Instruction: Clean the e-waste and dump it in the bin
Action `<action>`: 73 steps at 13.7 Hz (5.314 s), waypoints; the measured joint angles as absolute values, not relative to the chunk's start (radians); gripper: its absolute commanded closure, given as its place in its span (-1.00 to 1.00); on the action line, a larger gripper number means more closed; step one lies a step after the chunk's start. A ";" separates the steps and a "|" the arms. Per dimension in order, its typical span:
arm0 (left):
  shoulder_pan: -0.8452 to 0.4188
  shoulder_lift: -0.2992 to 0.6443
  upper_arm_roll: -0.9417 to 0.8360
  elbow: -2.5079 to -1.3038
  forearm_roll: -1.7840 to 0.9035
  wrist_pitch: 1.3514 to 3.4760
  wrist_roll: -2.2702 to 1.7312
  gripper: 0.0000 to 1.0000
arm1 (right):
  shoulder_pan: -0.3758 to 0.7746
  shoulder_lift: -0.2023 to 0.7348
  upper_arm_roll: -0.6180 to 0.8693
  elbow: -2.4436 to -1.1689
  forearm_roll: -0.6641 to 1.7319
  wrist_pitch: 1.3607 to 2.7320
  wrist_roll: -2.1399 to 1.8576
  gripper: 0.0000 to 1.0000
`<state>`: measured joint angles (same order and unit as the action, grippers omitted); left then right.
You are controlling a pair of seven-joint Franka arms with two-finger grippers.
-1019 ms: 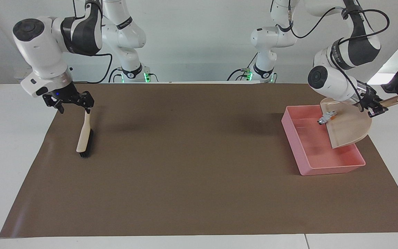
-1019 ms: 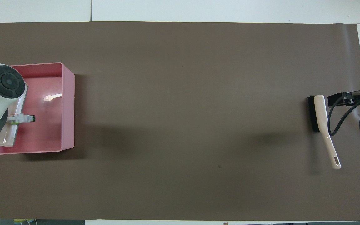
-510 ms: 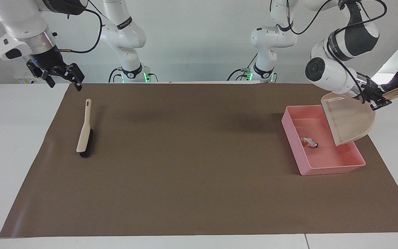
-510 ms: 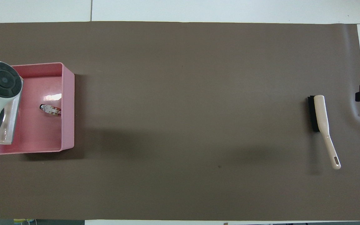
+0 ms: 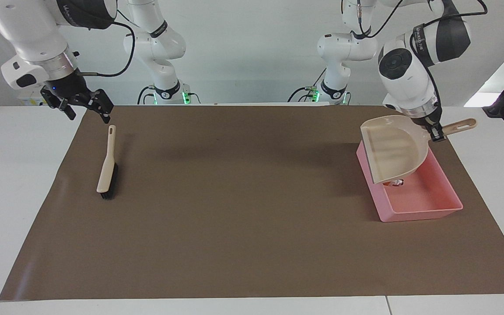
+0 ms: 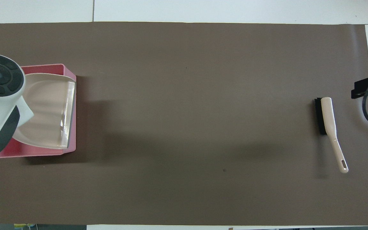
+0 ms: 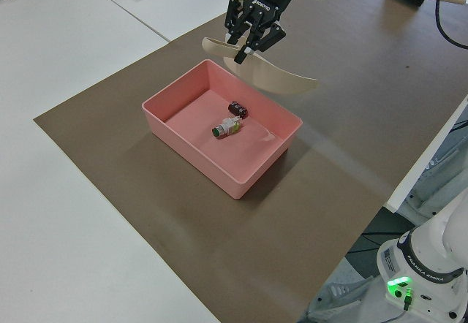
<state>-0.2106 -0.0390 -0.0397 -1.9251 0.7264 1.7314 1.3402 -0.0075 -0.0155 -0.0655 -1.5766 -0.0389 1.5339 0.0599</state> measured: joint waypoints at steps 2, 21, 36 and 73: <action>-0.306 -0.025 -0.042 -1.952 0.660 1.731 1.239 1.00 | -0.007 -0.016 -0.069 -1.577 -0.039 1.534 0.060 -1.00; -0.714 0.358 -0.046 -1.756 0.429 1.736 0.767 1.00 | 0.061 -0.016 -0.065 -1.560 -0.039 1.505 0.060 -1.00; -0.715 0.256 -0.036 -1.813 0.427 1.779 0.581 -1.00 | 0.059 -0.016 -0.067 -1.564 -0.039 1.495 0.060 -1.00; 0.043 -0.017 -0.010 -1.593 -0.040 1.519 0.048 -1.00 | 0.062 -0.016 -0.066 -1.564 -0.039 1.495 0.060 -1.00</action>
<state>0.0427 -0.0172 -0.0105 -1.5929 -0.0401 1.5187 0.0483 0.0620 -0.0156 -0.0656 -1.5644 -0.0386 1.4951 0.0600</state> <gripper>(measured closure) 0.000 0.000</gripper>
